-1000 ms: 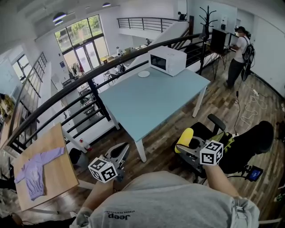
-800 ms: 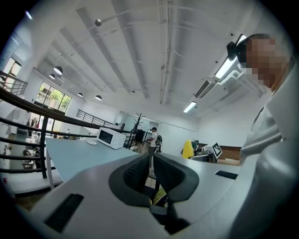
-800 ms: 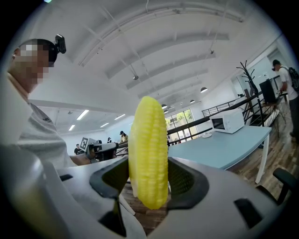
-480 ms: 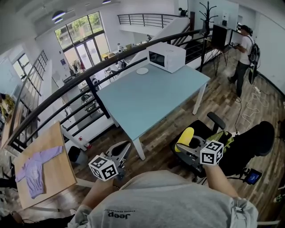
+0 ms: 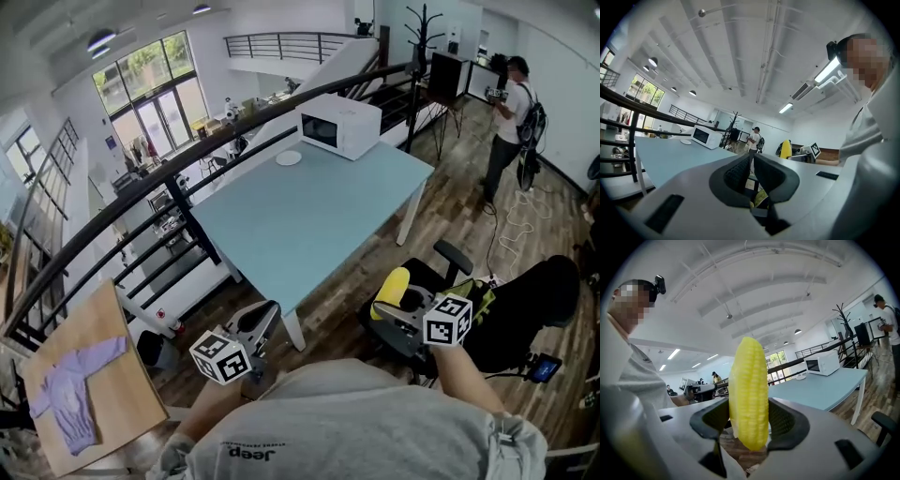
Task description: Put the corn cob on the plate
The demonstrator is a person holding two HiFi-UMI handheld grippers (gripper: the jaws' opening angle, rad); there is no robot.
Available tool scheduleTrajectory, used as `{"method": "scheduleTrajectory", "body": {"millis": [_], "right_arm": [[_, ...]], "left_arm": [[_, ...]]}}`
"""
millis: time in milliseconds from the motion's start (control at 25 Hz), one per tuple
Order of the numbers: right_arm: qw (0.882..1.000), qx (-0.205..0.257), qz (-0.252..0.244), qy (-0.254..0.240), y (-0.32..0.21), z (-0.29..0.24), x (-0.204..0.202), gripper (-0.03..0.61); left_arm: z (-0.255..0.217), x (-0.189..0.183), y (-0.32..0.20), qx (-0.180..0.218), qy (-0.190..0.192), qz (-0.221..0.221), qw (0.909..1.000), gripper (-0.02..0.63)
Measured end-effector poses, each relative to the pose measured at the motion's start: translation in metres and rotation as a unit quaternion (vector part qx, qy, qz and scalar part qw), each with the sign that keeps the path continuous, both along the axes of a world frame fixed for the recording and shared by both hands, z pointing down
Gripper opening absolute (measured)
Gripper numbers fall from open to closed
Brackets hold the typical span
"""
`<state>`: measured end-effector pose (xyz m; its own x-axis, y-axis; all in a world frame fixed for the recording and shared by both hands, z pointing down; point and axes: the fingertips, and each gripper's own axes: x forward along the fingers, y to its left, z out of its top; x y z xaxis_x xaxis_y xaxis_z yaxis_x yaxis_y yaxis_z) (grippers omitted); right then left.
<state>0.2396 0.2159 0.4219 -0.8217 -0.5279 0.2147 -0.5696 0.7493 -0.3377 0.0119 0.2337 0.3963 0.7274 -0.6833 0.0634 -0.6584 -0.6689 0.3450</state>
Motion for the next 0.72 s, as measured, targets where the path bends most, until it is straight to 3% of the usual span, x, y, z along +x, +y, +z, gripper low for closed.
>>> {"method": "scheduleTrajectory", "body": {"millis": [360,720], "right_arm": [[0.999,0.016,0.047,0.008,-0.07,-0.03,-0.086,0.257],[0.998,0.015,0.054,0.023,-0.124,-0.039,-0.174,0.257]], "left_arm": [[-0.03,-0.088,-0.091,0.027,0.012,0.044,0.9986,0.044],[-0.02,-0.183,-0.145,0.019,0.03,0.041,0.9985,0.044]]}}
